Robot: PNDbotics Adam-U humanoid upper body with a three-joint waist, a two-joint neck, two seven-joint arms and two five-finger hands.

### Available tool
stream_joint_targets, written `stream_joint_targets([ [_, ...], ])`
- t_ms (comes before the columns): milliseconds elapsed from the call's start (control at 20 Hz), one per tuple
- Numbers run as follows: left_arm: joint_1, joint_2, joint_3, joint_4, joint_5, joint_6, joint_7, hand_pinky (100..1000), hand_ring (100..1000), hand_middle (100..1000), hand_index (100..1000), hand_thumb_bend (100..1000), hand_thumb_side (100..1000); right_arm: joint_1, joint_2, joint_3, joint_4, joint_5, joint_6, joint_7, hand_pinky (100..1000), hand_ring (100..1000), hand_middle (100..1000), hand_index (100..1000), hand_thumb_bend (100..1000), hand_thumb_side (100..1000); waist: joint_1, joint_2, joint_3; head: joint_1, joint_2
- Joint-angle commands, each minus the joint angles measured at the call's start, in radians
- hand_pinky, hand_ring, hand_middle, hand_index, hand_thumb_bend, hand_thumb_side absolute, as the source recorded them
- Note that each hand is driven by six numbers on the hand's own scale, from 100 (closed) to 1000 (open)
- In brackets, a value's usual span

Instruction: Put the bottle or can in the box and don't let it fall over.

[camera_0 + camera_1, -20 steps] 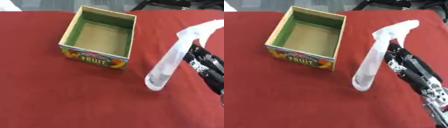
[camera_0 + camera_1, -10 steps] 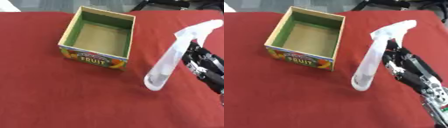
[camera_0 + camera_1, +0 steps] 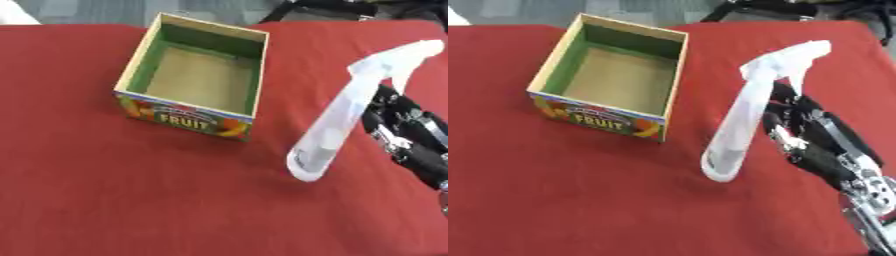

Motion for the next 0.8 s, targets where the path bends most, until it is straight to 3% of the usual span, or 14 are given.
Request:
stream_joint_targets([
  [50,-0.004,0.026,0.002,-0.021,-0.001,0.002,-0.002,527,1000,1000,634,204,741,-0.004,-0.009,-0.004,-0.022,-0.014,-0.011,0.01,993,919,900,982,100,459,0.0,-0.028,-0.002,-0.004,-0.001],
  [800,-0.004,0.027,0.001,-0.021,0.0,0.004,-0.004,527,1000,1000,633,204,739,-0.017,-0.009,0.002,-0.022,-0.023,-0.034,0.031,992,920,900,982,100,460,-0.001,-0.033,-0.004,-0.006,0.001],
])
